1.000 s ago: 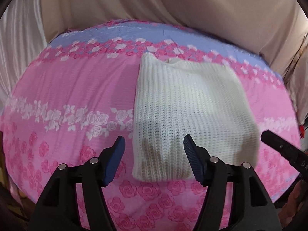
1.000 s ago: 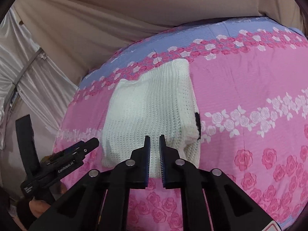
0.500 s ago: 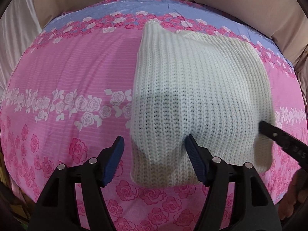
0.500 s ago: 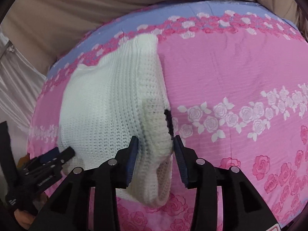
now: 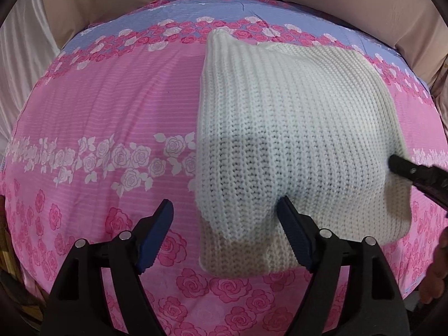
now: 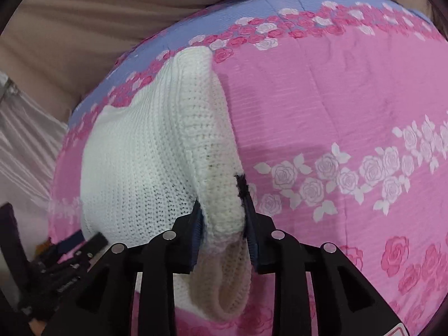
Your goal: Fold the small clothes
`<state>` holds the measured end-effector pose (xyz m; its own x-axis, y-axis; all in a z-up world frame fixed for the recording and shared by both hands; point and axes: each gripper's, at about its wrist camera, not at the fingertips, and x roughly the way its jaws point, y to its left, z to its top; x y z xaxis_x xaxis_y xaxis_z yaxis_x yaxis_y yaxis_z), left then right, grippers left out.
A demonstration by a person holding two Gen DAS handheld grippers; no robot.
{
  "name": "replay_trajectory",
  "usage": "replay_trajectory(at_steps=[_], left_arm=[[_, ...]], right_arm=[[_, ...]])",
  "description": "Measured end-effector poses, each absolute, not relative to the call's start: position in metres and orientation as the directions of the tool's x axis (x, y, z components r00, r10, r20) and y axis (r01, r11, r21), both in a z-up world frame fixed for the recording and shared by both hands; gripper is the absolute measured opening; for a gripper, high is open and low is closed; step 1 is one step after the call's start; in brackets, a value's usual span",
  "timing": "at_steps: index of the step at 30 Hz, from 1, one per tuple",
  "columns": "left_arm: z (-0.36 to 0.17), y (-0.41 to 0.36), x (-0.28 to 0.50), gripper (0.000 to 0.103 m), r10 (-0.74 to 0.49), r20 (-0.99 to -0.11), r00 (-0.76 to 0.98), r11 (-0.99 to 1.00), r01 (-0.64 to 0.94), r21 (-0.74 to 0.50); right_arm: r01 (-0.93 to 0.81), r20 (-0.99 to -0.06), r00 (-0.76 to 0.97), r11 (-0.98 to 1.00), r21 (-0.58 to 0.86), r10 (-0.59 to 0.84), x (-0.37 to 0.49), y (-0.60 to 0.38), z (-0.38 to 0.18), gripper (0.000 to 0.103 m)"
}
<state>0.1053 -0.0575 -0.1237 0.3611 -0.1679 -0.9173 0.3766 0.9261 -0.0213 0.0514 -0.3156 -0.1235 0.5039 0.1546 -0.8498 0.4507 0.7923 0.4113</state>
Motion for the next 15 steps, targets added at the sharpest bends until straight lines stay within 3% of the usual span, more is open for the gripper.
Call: replay_trajectory(at_steps=[5, 10, 15], left_arm=[[-0.088, -0.050, 0.101, 0.072, -0.196, -0.875, 0.442, 0.942, 0.334, -0.042], [-0.121, -0.061, 0.121, 0.077, -0.115, -0.904, 0.411, 0.941, 0.337, 0.034], [-0.104, -0.062, 0.117, 0.077, -0.116, -0.891, 0.438, 0.940, 0.337, 0.043]], right_arm=[[0.363, -0.799, 0.592, 0.852, 0.378, 0.103, 0.038, -0.295, -0.073, 0.019], [0.341, -0.898, 0.424, 0.898, 0.278, 0.117, 0.062, -0.279, -0.134, 0.000], [0.365, -0.858, 0.504, 0.877, 0.313, 0.097, 0.045, -0.283, -0.093, 0.002]])
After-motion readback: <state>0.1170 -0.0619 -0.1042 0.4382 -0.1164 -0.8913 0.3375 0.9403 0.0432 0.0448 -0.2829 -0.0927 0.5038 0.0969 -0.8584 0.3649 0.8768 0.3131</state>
